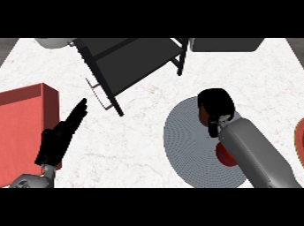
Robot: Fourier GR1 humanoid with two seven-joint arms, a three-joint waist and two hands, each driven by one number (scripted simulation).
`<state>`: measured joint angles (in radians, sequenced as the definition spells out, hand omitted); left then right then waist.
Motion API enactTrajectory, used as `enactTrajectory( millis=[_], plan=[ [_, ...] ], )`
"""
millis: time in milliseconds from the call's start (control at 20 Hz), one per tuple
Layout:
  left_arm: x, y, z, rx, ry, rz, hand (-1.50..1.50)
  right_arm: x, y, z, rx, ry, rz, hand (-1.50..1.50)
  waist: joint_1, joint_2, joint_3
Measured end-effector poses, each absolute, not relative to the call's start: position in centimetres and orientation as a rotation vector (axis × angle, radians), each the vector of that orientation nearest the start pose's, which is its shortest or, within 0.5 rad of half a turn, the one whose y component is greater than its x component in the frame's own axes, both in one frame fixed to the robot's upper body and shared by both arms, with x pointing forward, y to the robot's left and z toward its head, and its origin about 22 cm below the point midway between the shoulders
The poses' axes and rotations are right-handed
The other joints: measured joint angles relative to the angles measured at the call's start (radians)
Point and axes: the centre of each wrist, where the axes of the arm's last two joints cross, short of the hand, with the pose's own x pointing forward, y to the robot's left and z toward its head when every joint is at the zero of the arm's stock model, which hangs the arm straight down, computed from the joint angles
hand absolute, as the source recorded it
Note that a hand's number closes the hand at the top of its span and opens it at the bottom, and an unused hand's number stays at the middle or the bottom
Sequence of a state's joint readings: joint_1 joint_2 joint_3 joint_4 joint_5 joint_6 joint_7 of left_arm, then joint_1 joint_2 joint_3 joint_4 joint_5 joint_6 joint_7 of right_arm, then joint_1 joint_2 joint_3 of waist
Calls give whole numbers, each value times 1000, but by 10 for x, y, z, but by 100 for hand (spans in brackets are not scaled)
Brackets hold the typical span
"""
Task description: Pick the cupcake from the placemat and place it in the tiered shelf
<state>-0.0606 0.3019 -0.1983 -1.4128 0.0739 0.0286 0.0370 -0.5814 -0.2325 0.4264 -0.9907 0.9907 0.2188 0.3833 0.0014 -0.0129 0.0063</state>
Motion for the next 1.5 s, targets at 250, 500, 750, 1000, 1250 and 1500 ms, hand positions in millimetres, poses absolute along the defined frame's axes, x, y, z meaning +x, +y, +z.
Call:
enactTrajectory(
  millis=[250, 500, 750, 1000, 1250, 1500],
  plan=[
    [249, 259, -15, 97, -1385, -312, 0, 347, -171, 22, -884, -1032, 1437, 150, -4, 3, 4],
    [249, 258, -15, 101, -1370, -306, 0, 350, -178, 50, -774, -1177, 1428, 150, -6, 5, 4],
    [249, 260, -18, 105, -1376, -307, 0, 351, -186, 104, -792, -1316, 1348, 150, -11, 3, 7],
    [249, 265, -15, 107, -1366, -302, 0, 346, -194, 159, -824, -1504, 1194, 150, -13, 2, 5],
    [249, 264, -14, 100, -1360, -304, 0, 345, -192, 213, -773, -1665, 995, 150, -6, 4, 2],
    [253, 261, -15, 97, -1378, -313, 0, 361, -177, 254, -775, -1718, 900, 150, 5, 7, 4]
  ],
)
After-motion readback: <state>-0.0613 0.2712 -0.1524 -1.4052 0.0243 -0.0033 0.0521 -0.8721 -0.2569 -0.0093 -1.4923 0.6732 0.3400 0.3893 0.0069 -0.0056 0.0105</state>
